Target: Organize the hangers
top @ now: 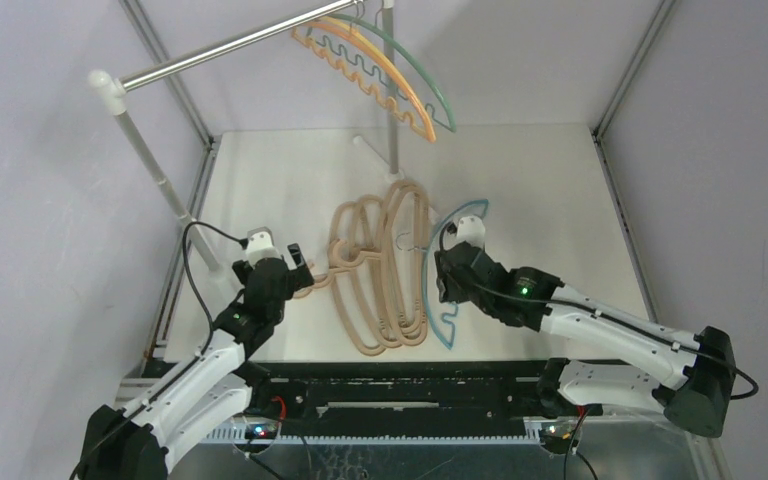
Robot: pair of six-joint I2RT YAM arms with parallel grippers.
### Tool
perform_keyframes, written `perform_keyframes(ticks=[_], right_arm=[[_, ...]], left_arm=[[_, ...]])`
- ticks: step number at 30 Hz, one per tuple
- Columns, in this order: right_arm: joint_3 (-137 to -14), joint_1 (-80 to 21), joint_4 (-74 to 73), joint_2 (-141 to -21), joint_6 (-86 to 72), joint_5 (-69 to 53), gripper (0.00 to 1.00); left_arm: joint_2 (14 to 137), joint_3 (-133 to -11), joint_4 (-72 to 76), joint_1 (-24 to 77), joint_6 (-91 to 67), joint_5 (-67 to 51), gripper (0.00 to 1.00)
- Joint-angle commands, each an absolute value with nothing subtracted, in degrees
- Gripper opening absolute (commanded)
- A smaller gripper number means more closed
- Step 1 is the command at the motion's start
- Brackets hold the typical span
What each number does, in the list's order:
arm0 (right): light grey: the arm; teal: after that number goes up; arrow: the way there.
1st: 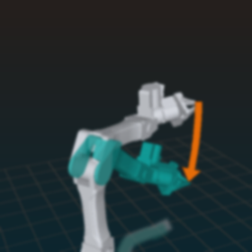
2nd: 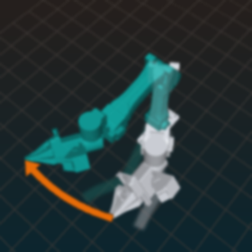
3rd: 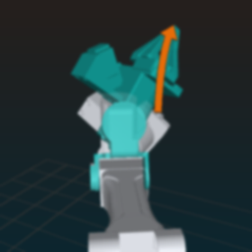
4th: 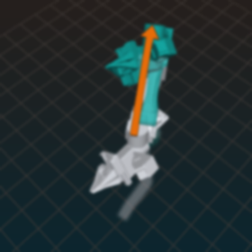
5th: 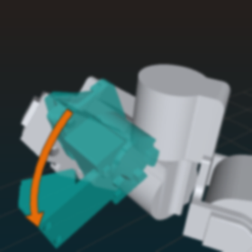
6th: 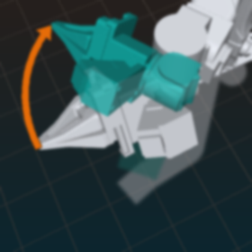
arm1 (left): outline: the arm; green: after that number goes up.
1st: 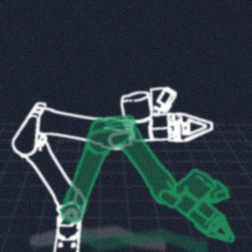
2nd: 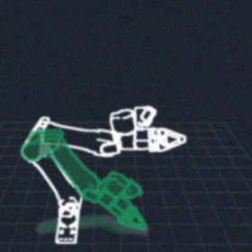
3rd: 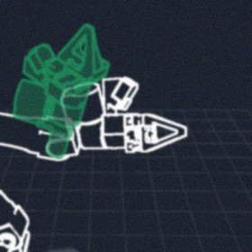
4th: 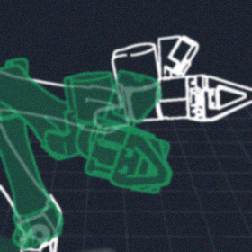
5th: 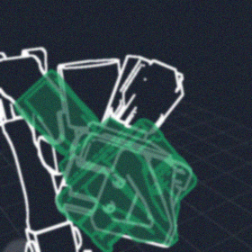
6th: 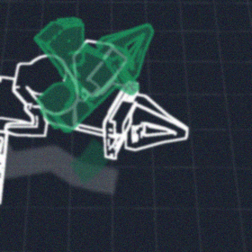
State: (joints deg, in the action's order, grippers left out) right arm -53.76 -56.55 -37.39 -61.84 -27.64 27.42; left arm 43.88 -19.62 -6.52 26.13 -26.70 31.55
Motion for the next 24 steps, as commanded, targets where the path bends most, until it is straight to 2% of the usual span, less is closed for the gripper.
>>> perform_keyframes(ticks=[1, 6, 11, 24], right_arm=[[-49.1, -57.5, -35.5, -61.2, -34.4, 20.7, 0.56], [-44.1, -57.6, -30.0, -65.0, -33.4, 13.4, 0.49], [-40.2, -57.6, -25.3, -68.7, -33.8, 7.8, 0.48], [-39.0, -55.9, -19.5, -77.8, -33.4, 6.8, 0.48]], left_arm=[[44.4, -23.5, -4.2, 26.4, -25.8, 32.0, 1.0], [44.5, -23.3, -3.6, 26.4, -26.6, 31.3, 0.99], [44.9, -23.0, -3.2, 26.4, -26.8, 31.5, 1.0], [44.3, -23.2, -3.3, 26.4, -26.6, 32.1, 1.0]])
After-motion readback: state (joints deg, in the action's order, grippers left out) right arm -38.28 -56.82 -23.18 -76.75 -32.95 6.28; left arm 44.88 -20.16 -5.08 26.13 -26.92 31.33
